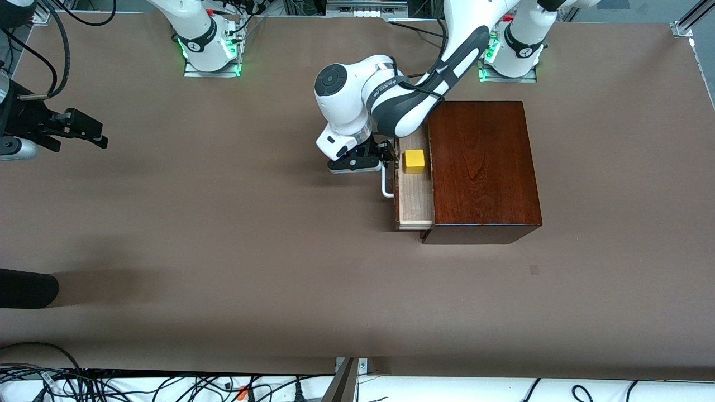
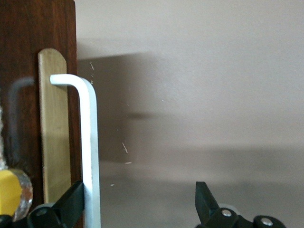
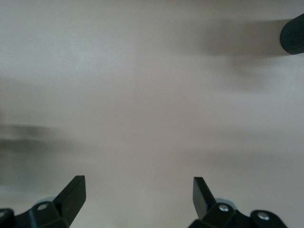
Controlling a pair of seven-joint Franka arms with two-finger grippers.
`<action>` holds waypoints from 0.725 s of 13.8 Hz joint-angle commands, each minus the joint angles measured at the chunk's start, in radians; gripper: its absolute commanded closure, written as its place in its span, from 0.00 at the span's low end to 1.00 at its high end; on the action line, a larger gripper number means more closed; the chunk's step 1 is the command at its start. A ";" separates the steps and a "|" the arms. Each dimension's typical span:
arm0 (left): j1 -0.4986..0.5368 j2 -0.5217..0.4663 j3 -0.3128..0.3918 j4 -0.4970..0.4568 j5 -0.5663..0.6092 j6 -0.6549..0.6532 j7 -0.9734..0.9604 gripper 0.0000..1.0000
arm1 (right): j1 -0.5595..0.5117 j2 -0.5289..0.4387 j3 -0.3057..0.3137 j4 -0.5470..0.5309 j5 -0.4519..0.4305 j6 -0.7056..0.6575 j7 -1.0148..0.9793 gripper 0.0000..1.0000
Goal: Open drawer, take yellow block, close drawer
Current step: 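Pull the drawer out by its handle with the left gripper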
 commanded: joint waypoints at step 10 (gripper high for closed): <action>-0.084 0.107 -0.016 0.182 -0.096 0.063 -0.024 0.00 | -0.010 0.002 0.004 0.012 0.006 -0.002 0.002 0.00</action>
